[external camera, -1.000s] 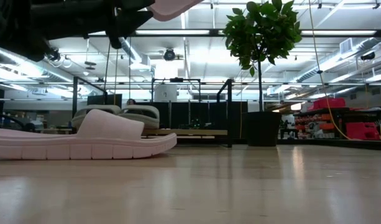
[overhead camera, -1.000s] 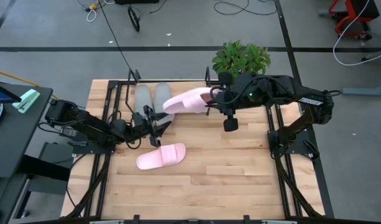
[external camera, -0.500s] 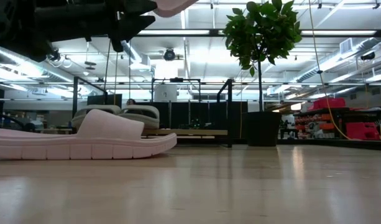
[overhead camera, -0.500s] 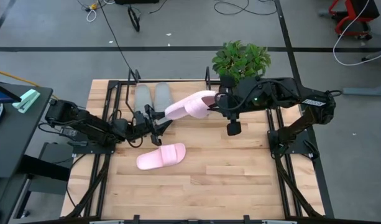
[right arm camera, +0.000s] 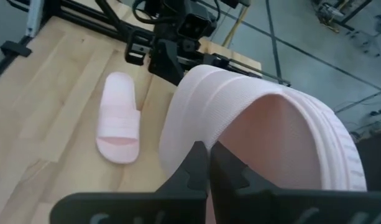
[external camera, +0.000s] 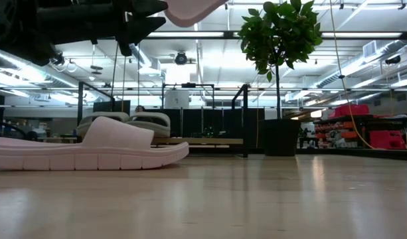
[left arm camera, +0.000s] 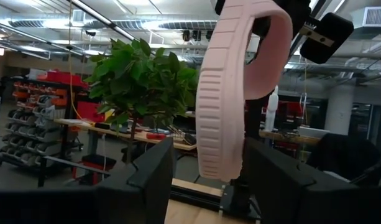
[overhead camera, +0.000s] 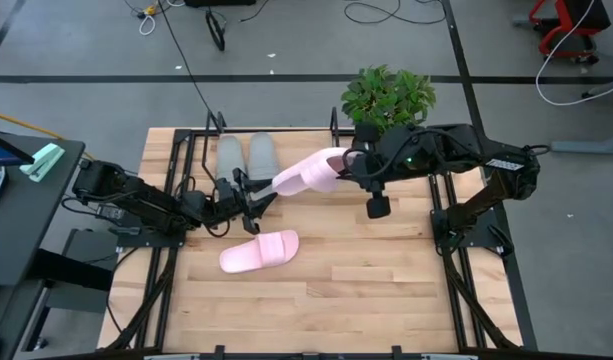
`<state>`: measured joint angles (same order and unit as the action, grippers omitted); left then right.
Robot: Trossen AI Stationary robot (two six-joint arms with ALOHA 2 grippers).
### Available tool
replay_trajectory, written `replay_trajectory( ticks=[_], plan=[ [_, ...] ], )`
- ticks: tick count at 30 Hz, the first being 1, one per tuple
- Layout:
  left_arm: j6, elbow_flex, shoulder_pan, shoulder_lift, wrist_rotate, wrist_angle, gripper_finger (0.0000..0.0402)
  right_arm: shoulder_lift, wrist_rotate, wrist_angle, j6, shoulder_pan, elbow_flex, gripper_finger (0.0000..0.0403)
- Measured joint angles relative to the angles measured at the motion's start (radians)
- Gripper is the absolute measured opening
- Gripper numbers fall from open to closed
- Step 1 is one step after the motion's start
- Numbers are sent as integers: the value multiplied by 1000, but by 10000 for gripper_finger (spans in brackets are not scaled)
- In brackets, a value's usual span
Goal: Pick and place slides into the shelf
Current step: Put the right pink slide on the shelf
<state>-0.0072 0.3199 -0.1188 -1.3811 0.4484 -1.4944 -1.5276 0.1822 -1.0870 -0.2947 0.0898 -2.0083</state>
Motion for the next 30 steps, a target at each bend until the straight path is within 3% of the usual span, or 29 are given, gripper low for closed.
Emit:
replay_trajectory(
  ticks=[10, 21, 30],
  plan=[
    [-61, 0, 29, 0, -6, 5, 191, -3, -50, 2, 9, 0, 6, 2],
    [-79, 0, 33, 0, -50, 20, 216, -17, -58, 3, 10, 0, 8, 2],
    [-83, -1, 33, 0, -51, 21, 151, -34, -101, -8, 15, 0, 8, 2]
  ],
)
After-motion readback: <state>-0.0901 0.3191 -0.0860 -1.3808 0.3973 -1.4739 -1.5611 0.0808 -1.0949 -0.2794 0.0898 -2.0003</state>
